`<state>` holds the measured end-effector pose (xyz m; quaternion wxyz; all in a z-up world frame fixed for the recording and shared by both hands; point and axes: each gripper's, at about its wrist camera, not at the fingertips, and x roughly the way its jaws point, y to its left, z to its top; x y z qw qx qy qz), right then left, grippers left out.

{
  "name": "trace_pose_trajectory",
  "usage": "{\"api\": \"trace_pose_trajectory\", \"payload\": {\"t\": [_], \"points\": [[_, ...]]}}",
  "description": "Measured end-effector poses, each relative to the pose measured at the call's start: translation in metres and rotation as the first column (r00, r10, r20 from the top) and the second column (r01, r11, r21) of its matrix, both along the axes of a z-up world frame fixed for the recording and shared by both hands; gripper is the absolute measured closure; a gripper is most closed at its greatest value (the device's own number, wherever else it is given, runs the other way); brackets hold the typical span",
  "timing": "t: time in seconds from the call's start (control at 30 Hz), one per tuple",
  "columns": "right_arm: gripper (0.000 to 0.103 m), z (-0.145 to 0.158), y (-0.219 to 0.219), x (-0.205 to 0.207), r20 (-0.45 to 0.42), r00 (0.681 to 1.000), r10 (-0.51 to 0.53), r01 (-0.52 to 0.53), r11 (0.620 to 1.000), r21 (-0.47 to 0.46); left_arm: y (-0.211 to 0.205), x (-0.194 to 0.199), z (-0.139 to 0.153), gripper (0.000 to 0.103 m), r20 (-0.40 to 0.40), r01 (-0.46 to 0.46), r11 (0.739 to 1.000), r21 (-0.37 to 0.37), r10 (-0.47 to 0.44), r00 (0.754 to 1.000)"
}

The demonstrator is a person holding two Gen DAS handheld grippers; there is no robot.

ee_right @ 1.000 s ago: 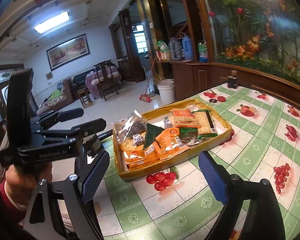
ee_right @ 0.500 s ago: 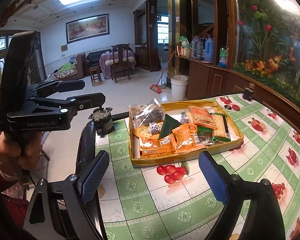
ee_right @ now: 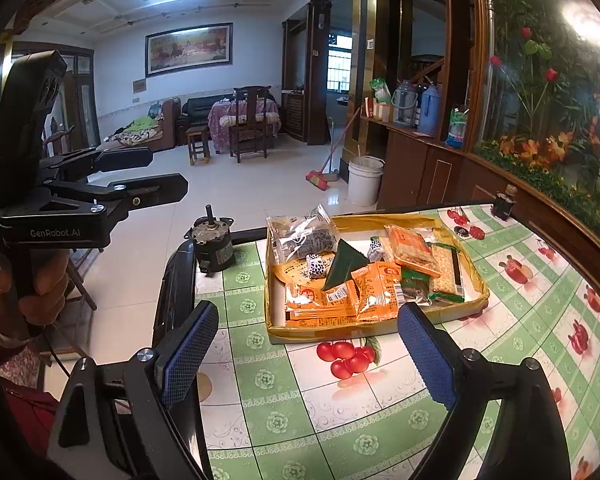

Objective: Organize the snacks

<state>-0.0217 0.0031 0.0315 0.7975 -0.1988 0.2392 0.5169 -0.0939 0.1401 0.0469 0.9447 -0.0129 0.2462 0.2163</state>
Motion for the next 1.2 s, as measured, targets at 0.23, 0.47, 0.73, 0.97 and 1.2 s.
{"api": "trace_pose_trajectory", "payload": {"t": [0.23, 0.47, 0.73, 0.97, 1.2], "points": [[0.011, 0.000, 0.009, 0.004, 0.002, 1.000, 0.024, -0.024, 1.000, -0.015, 0.007, -0.010, 0.004, 0.014, 0.021, -0.024, 1.000, 0.002, 0.024, 0.999], [0.011, -0.002, 0.020, 0.005, 0.012, 0.999, 0.052, -0.052, 0.998, -0.037, 0.013, -0.013, 0.003, 0.014, 0.026, -0.040, 0.999, -0.009, 0.041, 0.999], [0.011, -0.007, 0.031, 0.005, 0.031, 0.996, 0.082, -0.080, 0.993, -0.082, 0.012, -0.019, 0.004, 0.014, 0.057, -0.040, 0.999, 0.019, 0.038, 0.998], [0.011, -0.010, 0.033, 0.007, 0.040, 0.995, 0.094, -0.089, 0.990, -0.111, 0.015, -0.016, 0.002, 0.014, 0.044, -0.020, 1.000, -0.018, 0.020, 0.999], [0.011, -0.012, 0.031, 0.011, 0.035, 0.996, 0.082, -0.077, 0.990, -0.122, 0.013, -0.012, -0.004, 0.014, 0.024, -0.002, 0.999, -0.040, 0.003, 1.000]]}}
